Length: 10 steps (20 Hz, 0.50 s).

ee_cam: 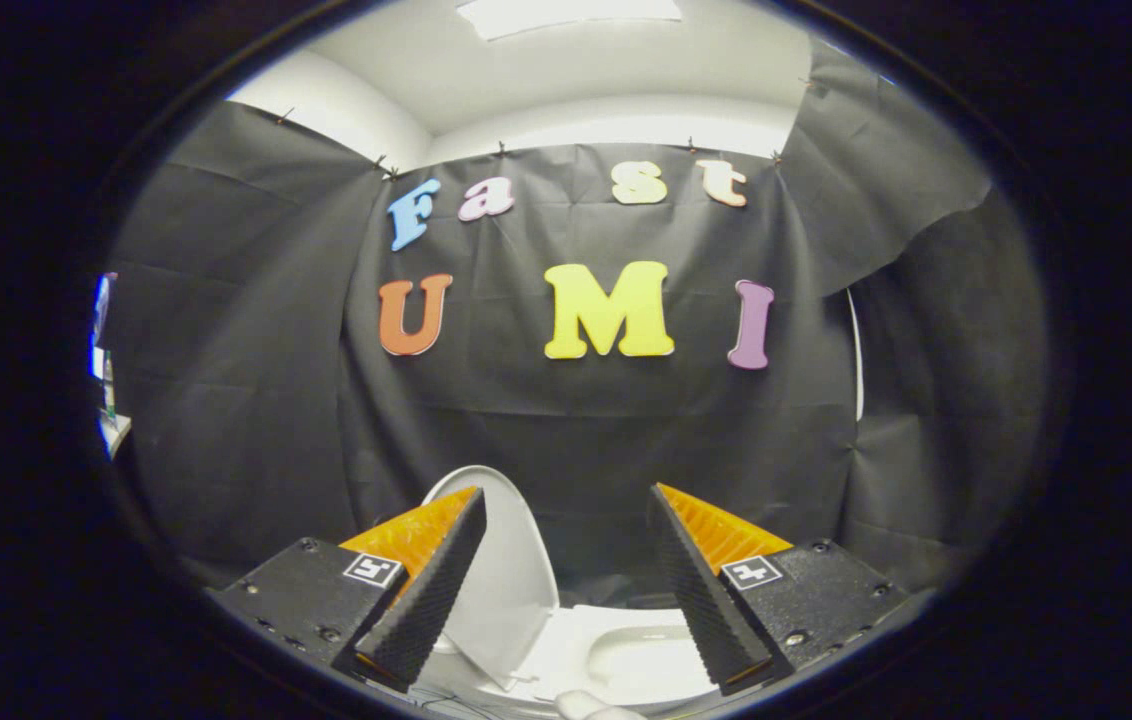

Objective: Open the toilet lid.

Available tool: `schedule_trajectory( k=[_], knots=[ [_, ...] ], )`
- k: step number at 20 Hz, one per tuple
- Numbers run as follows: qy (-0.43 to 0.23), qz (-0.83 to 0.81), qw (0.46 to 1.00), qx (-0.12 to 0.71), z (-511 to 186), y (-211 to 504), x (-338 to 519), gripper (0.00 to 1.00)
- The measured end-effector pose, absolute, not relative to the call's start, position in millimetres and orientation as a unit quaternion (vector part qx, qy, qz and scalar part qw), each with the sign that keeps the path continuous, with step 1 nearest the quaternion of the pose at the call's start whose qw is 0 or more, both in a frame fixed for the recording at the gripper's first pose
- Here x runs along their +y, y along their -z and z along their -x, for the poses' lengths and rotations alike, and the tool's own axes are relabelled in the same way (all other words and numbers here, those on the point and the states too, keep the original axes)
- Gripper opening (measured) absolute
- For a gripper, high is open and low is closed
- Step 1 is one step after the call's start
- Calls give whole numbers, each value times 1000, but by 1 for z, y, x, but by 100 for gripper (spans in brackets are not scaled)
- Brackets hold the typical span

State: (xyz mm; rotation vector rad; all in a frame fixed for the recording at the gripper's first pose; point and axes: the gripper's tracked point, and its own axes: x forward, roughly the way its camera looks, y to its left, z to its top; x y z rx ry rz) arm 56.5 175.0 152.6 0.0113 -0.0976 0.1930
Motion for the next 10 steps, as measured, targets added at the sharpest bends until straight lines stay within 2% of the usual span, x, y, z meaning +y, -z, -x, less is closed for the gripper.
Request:
schedule_trajectory(
  k=[10],
  knots=[
    [-47, -14, 998, -27, -15, -69, 75, 100]
  ],
)
